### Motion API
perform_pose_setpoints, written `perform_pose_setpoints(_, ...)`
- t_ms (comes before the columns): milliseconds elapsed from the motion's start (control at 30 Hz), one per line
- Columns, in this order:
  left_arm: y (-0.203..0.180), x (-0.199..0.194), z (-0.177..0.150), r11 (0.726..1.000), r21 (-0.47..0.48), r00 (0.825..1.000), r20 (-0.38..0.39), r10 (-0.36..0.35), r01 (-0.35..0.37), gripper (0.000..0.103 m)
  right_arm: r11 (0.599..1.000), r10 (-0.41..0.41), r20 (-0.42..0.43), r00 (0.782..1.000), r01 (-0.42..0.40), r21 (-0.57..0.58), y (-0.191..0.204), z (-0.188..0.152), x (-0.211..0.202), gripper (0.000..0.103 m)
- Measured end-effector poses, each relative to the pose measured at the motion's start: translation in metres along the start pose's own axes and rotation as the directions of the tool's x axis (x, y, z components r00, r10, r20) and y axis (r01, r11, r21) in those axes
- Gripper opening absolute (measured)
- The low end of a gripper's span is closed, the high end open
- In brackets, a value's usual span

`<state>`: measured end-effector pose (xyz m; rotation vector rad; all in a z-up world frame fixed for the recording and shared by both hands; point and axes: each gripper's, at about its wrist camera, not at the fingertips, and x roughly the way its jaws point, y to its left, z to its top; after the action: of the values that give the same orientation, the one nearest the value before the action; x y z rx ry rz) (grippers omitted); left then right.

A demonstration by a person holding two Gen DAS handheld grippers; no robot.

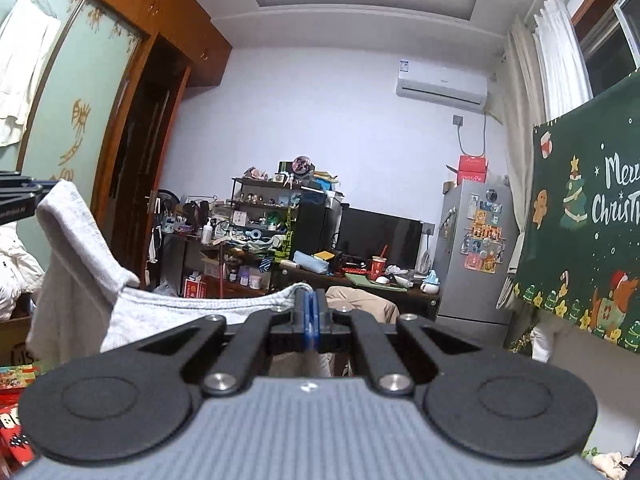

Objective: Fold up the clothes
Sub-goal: 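Lower the shirt onto the bedspread with both grippers and open them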

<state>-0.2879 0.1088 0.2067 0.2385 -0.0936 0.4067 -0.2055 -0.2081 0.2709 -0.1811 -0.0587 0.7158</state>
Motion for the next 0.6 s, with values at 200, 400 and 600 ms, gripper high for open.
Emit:
perform_pose_setpoints(200,-0.004,0.020,-0.035,1.000,0.005,0.995,-0.094,-0.023,0.024,0.002,0.999,0.013,-0.058,0.998,-0.011,0.031,-0.001,-0.010,0.018,0.001)
perform_pose_setpoints(400,-0.015,0.094,-0.115,0.999,-0.011,0.949,-0.313,-0.037,0.035,0.002,0.998,0.037,-0.214,0.976,-0.023,0.067,-0.001,-0.064,0.112,0.001)
perform_pose_setpoints(600,-0.030,0.186,-0.216,1.000,0.000,0.849,-0.528,-0.009,0.010,0.002,0.992,0.077,-0.406,0.911,-0.029,0.123,0.006,-0.159,0.249,0.001)
